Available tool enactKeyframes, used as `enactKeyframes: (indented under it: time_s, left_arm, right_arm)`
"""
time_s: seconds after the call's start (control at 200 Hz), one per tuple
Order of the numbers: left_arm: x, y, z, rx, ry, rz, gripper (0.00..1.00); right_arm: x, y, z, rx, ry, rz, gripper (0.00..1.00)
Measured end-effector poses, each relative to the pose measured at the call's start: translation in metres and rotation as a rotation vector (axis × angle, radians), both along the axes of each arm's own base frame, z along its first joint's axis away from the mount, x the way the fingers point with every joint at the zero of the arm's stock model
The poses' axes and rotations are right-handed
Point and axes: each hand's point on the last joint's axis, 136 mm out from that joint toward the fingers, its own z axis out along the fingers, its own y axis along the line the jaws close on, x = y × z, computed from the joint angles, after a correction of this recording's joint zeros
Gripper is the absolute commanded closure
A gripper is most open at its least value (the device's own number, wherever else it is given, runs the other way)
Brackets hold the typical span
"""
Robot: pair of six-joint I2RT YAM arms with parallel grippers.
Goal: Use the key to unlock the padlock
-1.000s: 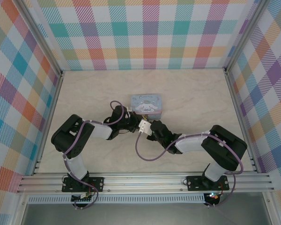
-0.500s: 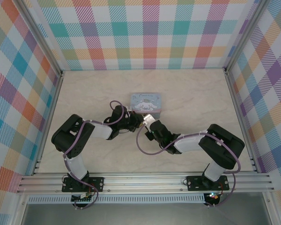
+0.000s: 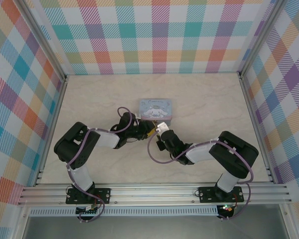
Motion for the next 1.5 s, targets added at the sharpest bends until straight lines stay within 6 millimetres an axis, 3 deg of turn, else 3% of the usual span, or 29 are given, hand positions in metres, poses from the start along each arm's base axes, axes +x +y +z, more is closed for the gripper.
enactKeyframes:
  time_s: [0.26, 0.535, 0.675, 0.805, 0.955, 1.195, 1.5]
  left_arm:
    - [-0.002, 0.023, 0.043, 0.046, -0.098, 0.001, 0.47]
    - [0.03, 0.097, 0.051, 0.19, -0.118, 0.123, 0.34]
    - [0.048, 0.12, 0.062, 0.262, -0.158, 0.138, 0.25]
    - [0.065, 0.12, 0.064, 0.306, -0.185, 0.106, 0.22]
    - [0.077, 0.111, 0.041, 0.328, -0.154, 0.04, 0.22]
    - [0.078, 0.099, 0.006, 0.315, -0.074, -0.044, 0.28]
    - [0.074, 0.089, -0.004, 0.29, -0.055, -0.091, 0.34]
  right_arm:
    - [0.001, -0.006, -0.006, 0.045, 0.04, -0.018, 1.0]
    - [0.003, -0.017, -0.005, 0.176, 0.123, -0.042, 1.0]
    - [0.004, -0.021, -0.002, 0.255, 0.173, -0.057, 1.0]
    - [0.004, -0.022, 0.0, 0.33, 0.229, -0.067, 1.0]
    - [0.003, -0.024, -0.002, 0.389, 0.297, -0.076, 1.0]
    - [0.002, -0.034, -0.009, 0.473, 0.397, -0.112, 1.0]
    - [0.002, -0.038, -0.009, 0.547, 0.47, -0.127, 1.0]
